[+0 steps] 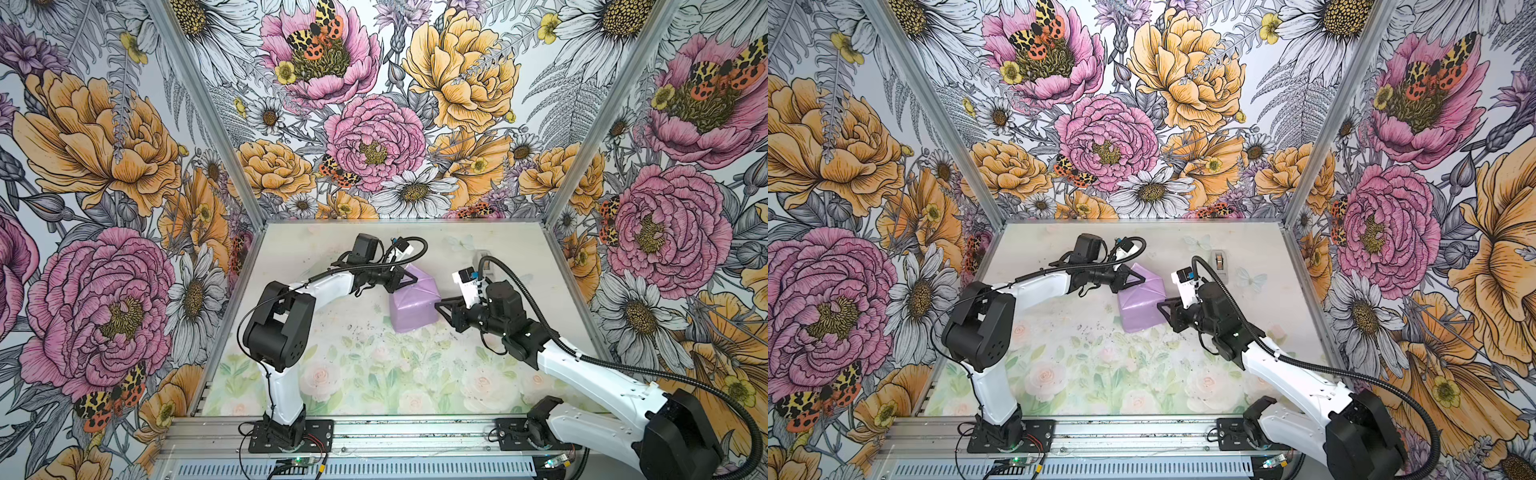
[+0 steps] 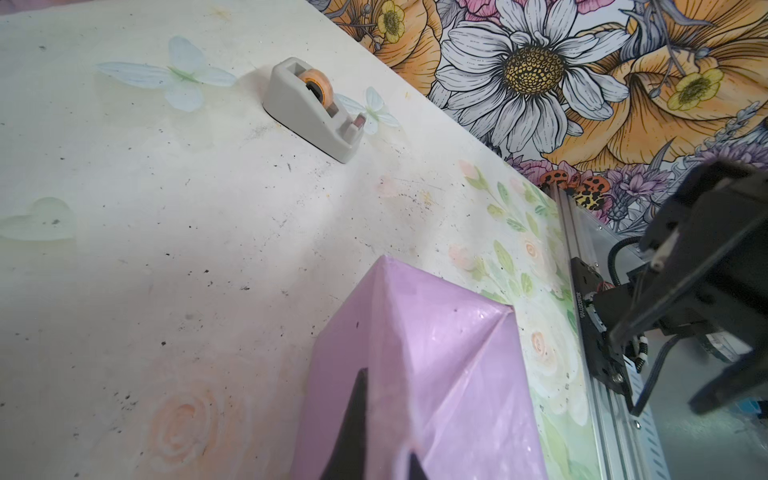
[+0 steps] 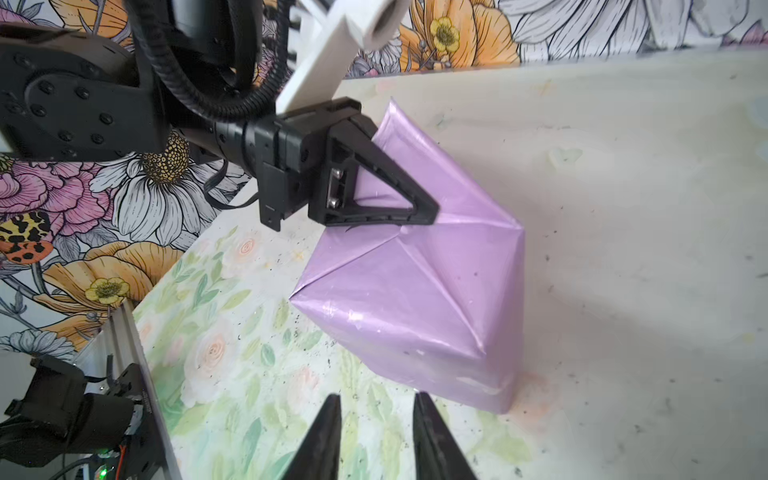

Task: Wrap the gift box in paper
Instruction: 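Draw the right gripper back from the box and return it to the box side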

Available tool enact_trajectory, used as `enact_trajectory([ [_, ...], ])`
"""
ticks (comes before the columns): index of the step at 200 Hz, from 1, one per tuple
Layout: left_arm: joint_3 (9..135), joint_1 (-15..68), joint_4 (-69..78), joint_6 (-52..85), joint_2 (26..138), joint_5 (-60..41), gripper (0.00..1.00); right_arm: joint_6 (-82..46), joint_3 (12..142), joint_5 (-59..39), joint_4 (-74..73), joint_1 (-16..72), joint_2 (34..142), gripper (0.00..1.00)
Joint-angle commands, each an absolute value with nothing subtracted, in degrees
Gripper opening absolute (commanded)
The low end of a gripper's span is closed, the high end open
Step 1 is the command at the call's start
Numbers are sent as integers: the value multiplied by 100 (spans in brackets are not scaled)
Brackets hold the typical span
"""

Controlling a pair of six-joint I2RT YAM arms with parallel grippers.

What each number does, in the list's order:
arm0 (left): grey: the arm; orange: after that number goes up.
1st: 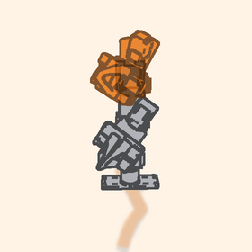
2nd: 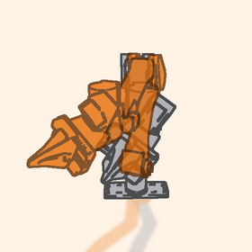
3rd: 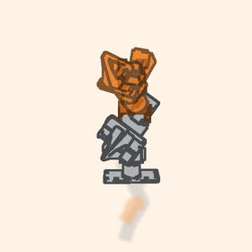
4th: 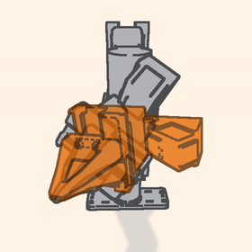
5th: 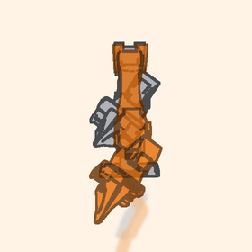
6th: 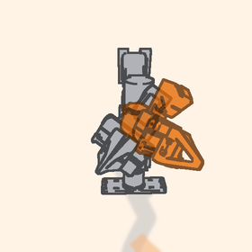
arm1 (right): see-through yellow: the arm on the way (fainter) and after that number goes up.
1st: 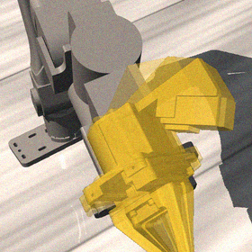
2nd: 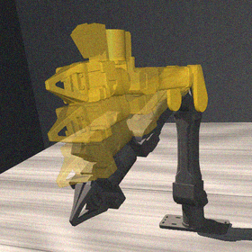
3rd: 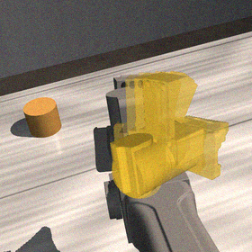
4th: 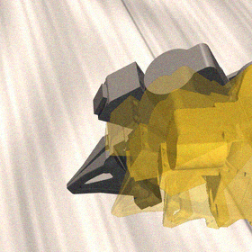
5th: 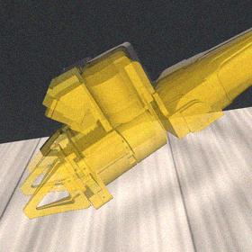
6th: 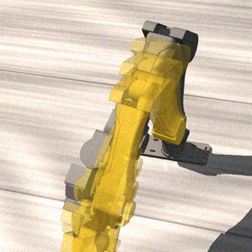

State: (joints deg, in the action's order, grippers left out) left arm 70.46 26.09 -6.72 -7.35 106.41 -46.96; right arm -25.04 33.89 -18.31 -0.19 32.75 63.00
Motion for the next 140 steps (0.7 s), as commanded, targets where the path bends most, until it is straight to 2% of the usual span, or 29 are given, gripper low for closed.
enact_trajectory([
  [1, 6861, 2704, -542, -577, 10264, -4281, 2, -3251, 3337, -1676, -468, 3379, 6618, 28],
  [39, 6607, 2733, -447, -466, 10024, -3786, 0, -3419, 3444, -1293, -659, 3401, 7036, 23],
  [93, 6260, 2673, -42, -141, 9844, -3240, 0, -3369, 3796, -1151, -972, 3359, 7654, 20],
  [107, 6110, 2666, 160, -24, 9771, -3168, 9, -3346, 3905, -1114, -1016, 3310, 7804, 20],
  [116, 6033, 2659, 227, 2, 9732, -3153, 11, -3331, 3969, -1109, -1050, 3267, 7882, 19],
  [126, 5966, 2639, 258, 24, 9709, -3108, 11, -3324, 4019, -1139, -1142, 3223, 7961, 19],
  [140, 5886, 2605, 307, 94, 9689, -3084, 6, -3294, 4117, -1221, -1171, 3167, 8073, 18],
])
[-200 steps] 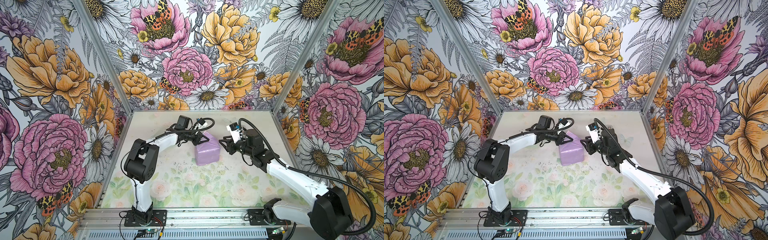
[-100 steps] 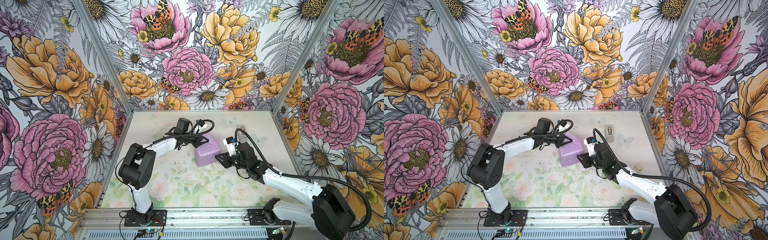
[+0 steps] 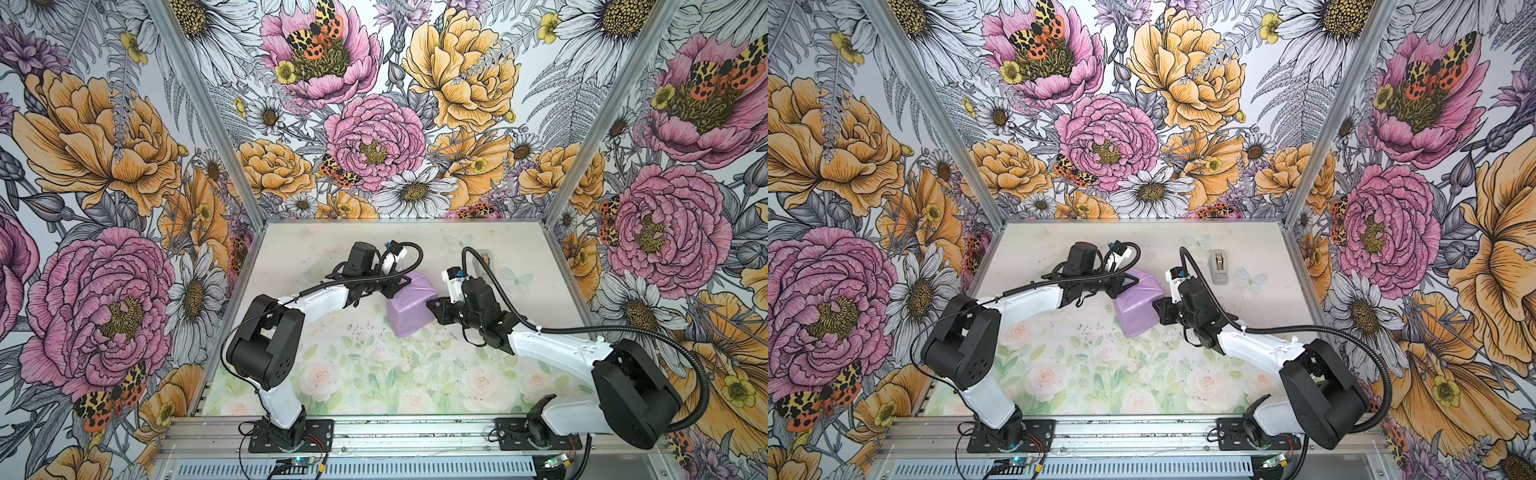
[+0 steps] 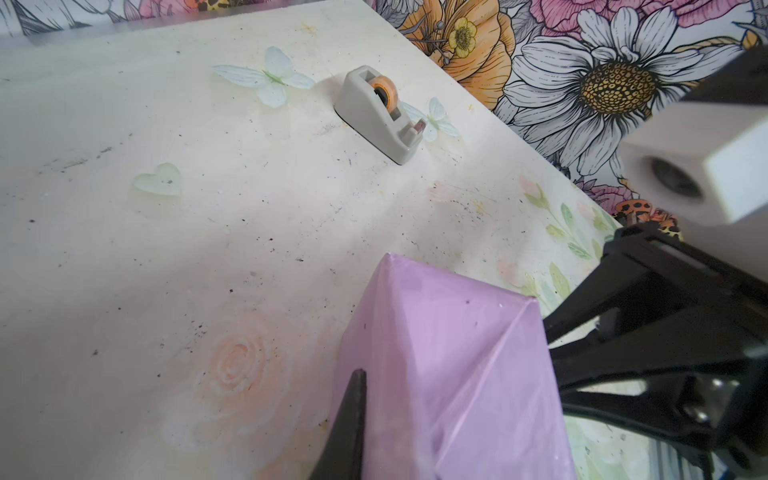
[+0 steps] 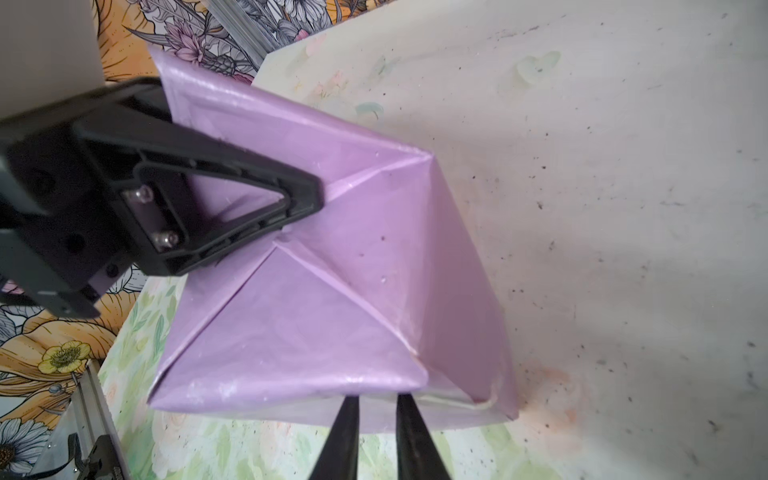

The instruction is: Wrap the gift box in paper

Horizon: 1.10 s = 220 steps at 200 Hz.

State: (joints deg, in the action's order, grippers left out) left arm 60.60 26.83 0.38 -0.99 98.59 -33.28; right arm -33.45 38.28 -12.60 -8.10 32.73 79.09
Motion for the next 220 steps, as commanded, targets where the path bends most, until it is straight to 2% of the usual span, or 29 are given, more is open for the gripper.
enact_trajectory([
  [1, 5878, 2603, 312, 95, 9688, -3080, 5, -3291, 4124, -1226, -1170, 3166, 8075, 18],
  [16, 5831, 2594, 343, 140, 9649, -3077, 0, -3259, 4174, -1272, -1162, 3134, 8184, 18],
  [46, 5718, 2602, 446, 192, 9549, -2952, 0, -3208, 4173, -1384, -1123, 3038, 8174, 19],
  [60, 5678, 2602, 483, 194, 9504, -2923, 0, -3257, 4177, -1489, -1002, 2989, 7998, 26],
  [85, 5638, 2617, 516, 181, 9442, -2852, 0, -3450, 4274, -1408, -569, 2988, 7479, 44],
  [95, 5626, 2636, 512, 160, 9428, -2817, 0, -3467, 4306, -1324, -481, 3029, 7293, 48],
  [108, 5608, 2686, 517, 132, 9404, -2751, 0, -3477, 4397, -1365, -466, 3078, 7178, 47],
  [130, 5559, 2780, 513, 114, 9386, -2577, 0, -3575, 4693, -1534, -535, 3206, 7360, 35],
  [161, 5435, 2924, 517, 99, 9272, -2141, 0, -3795, 5052, -1596, -650, 3305, 7876, 25],
  [199, 5250, 3049, 517, 20, 9034, -1654, 0, -3885, 5189, -1495, -388, 3313, 8077, 23],
  [220, 5153, 3056, 562, 29, 8950, -1518, 0, -3883, 5046, -1348, -106, 3306, 7797, 27],
])
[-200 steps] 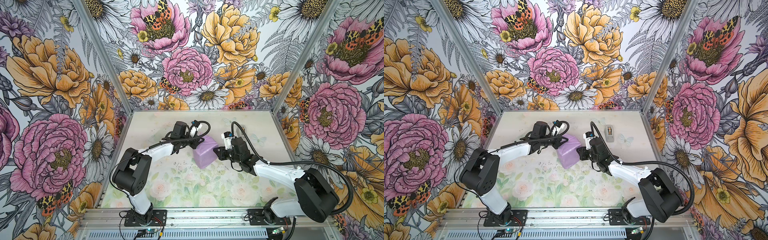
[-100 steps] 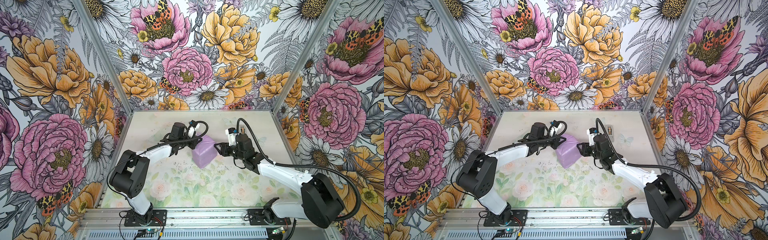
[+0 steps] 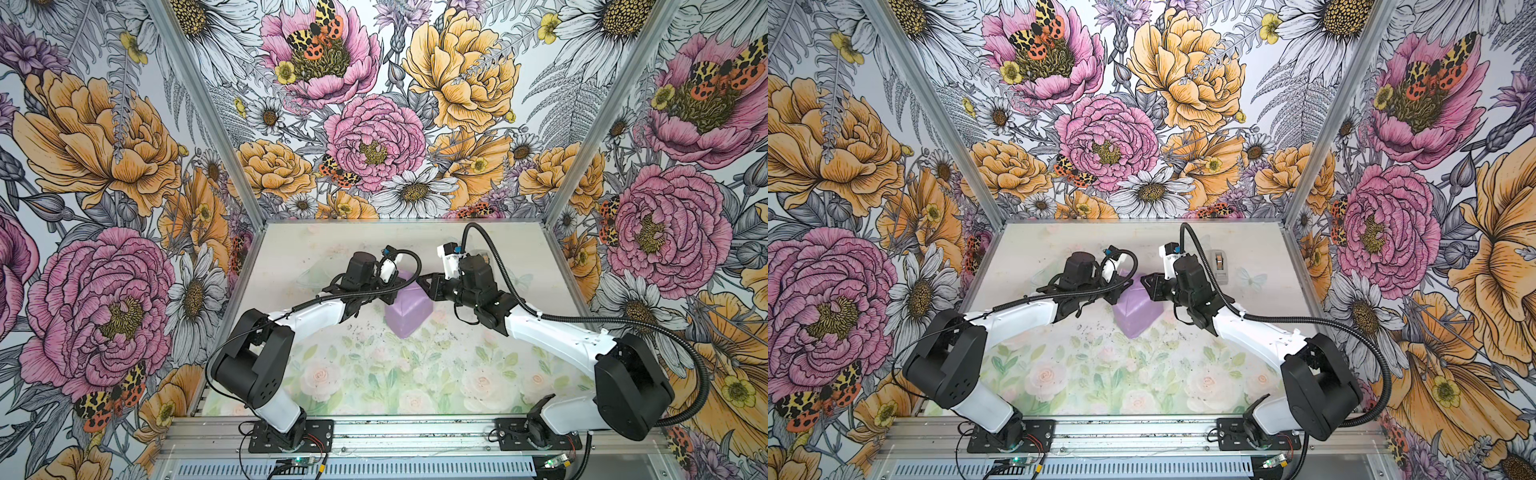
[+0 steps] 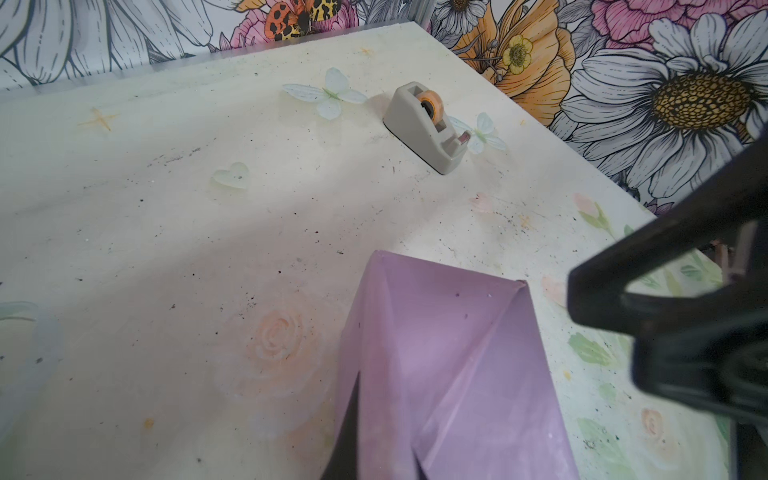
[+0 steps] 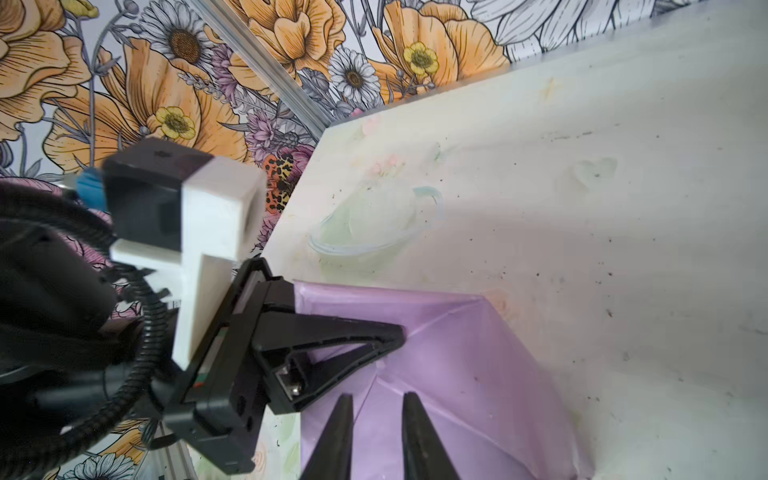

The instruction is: Wrap the gift box in paper

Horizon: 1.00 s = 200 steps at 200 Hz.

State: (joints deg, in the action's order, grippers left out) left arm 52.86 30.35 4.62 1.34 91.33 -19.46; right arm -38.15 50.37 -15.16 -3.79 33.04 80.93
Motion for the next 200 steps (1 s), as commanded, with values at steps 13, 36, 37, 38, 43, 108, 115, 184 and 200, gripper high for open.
enact_trajectory([
  [13, 5117, 3056, 578, 95, 8904, -1428, 0, -3924, 4893, -1318, 71, 3305, 7571, 34],
  [36, 4935, 3059, 877, 334, 8782, -1203, 0, -4264, 4522, -1354, 115, 3296, 7280, 40],
  [37, 4924, 3059, 891, 343, 8777, -1195, 0, -4281, 4507, -1363, 115, 3296, 7270, 40],
  [38, 4914, 3063, 907, 352, 8770, -1182, 0, -4298, 4494, -1371, 110, 3296, 7260, 40],
  [43, 4873, 3063, 970, 386, 8744, -1148, 0, -4367, 4453, -1403, 106, 3296, 7244, 41],
  [108, 4572, 3196, 1178, 545, 8551, -604, 0, -5045, 4756, -1931, 161, 3332, 7819, 52],
  [115, 4538, 3208, 1186, 541, 8518, -531, 0, -5045, 4793, -1974, 165, 3331, 7902, 52],
  [184, 4447, 3278, 1254, 614, 8472, -368, 0, -5056, 4994, -2084, 114, 3375, 8279, 51],
  [200, 4434, 3287, 1274, 627, 8487, -376, 0, -5061, 5003, -2088, 93, 3375, 8284, 51],
])
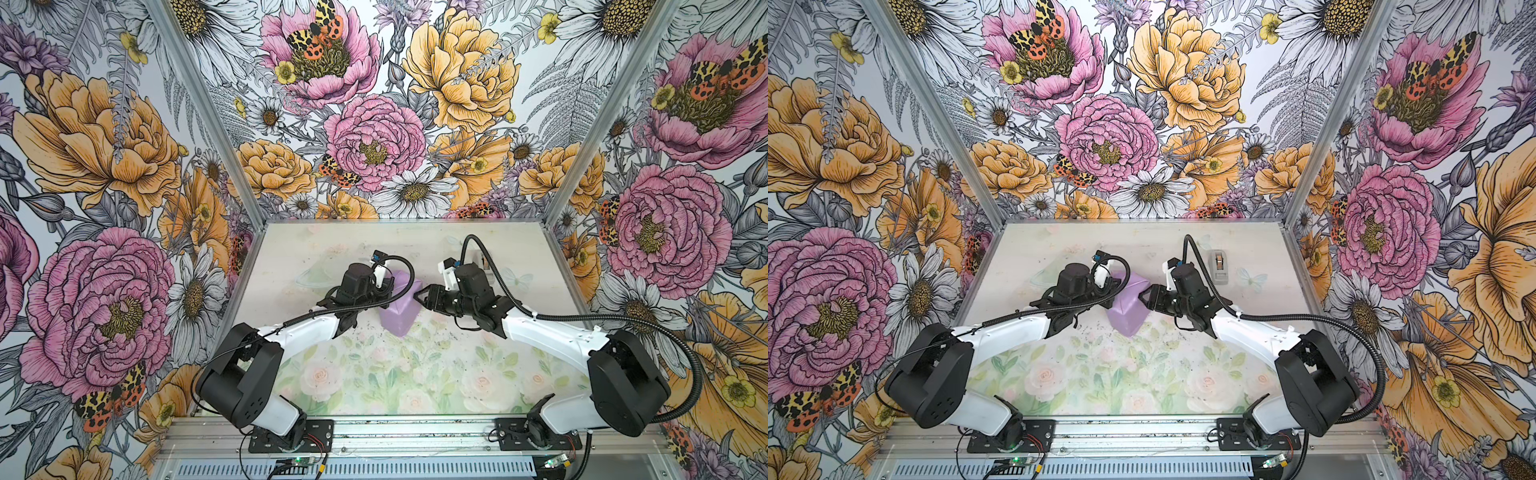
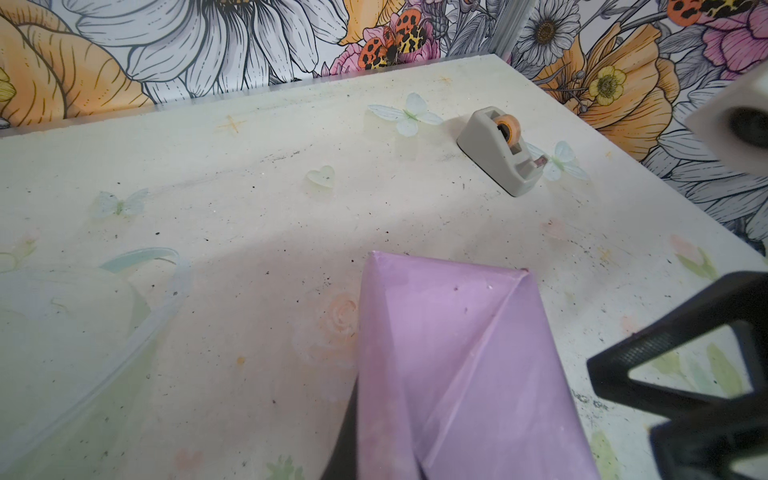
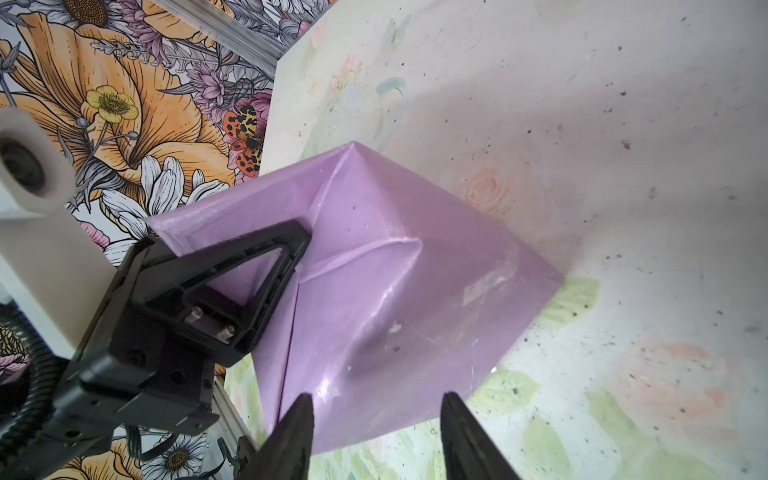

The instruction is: Wrap the gift box in paper

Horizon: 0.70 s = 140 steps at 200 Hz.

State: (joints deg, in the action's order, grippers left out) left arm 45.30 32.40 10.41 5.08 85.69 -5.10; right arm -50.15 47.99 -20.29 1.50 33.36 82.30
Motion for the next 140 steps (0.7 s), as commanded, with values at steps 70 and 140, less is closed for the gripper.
enact_trajectory([
  [70, 4402, 3304, 1349, 686, 8466, -383, 0, -5115, 5036, -1996, 149, 3419, 8196, 52],
  [140, 4421, 3452, 1345, 490, 8499, -343, 0, -5124, 5151, -1891, 209, 3451, 8494, 42],
])
